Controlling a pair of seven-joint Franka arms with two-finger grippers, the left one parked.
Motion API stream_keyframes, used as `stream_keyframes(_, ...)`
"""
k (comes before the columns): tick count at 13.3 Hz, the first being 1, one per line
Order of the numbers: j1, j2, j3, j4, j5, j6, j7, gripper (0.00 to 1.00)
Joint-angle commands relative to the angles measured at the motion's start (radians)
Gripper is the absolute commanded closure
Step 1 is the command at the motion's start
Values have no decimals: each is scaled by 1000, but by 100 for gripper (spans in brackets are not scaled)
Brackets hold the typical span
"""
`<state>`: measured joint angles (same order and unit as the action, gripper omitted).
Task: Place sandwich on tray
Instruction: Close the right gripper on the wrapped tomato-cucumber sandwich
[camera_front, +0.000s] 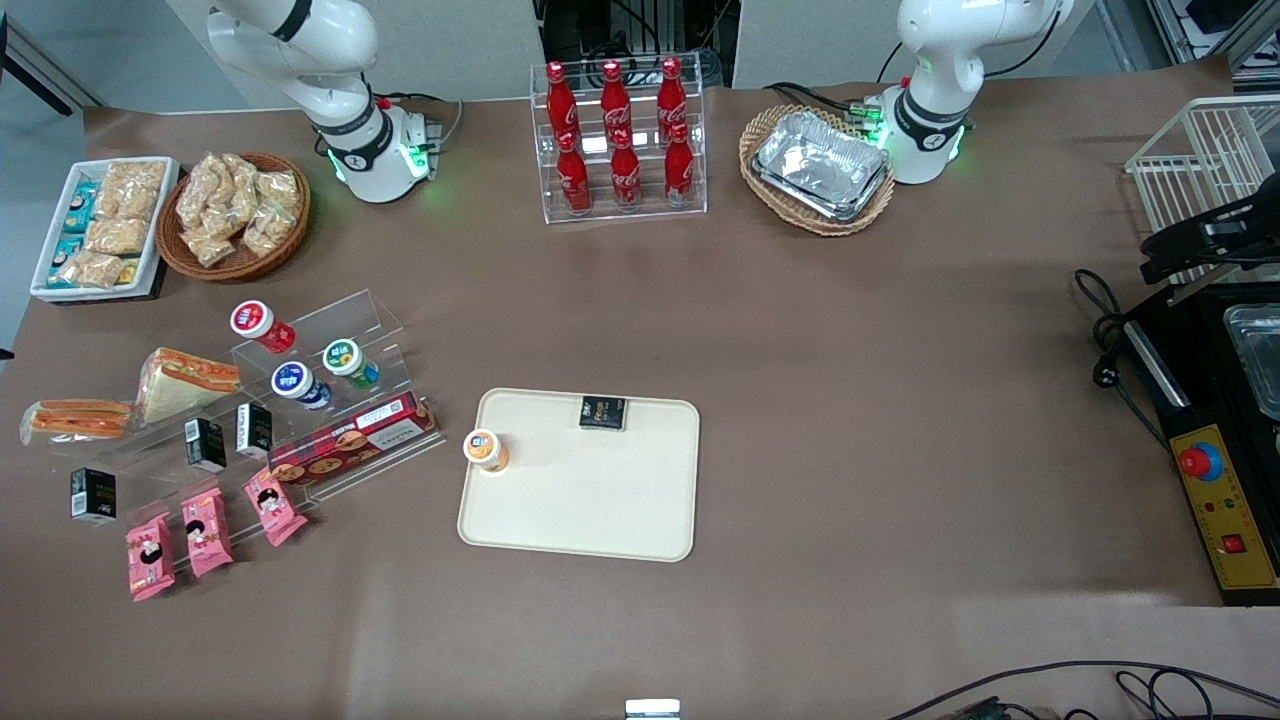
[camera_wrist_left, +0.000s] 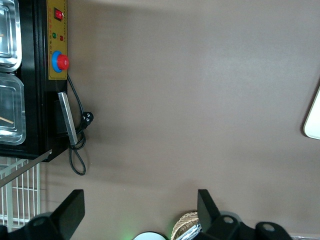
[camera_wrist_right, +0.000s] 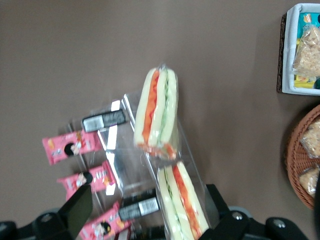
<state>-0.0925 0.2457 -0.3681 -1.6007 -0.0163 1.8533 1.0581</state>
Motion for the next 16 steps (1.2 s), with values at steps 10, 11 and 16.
stream_keyframes(10,-102,155,8,-70,139,217,46,0)
stream_keyframes(11,-102,155,8,-87,139,239,42,0)
stream_keyframes(16,-102,159,8,-122,167,282,37,5)
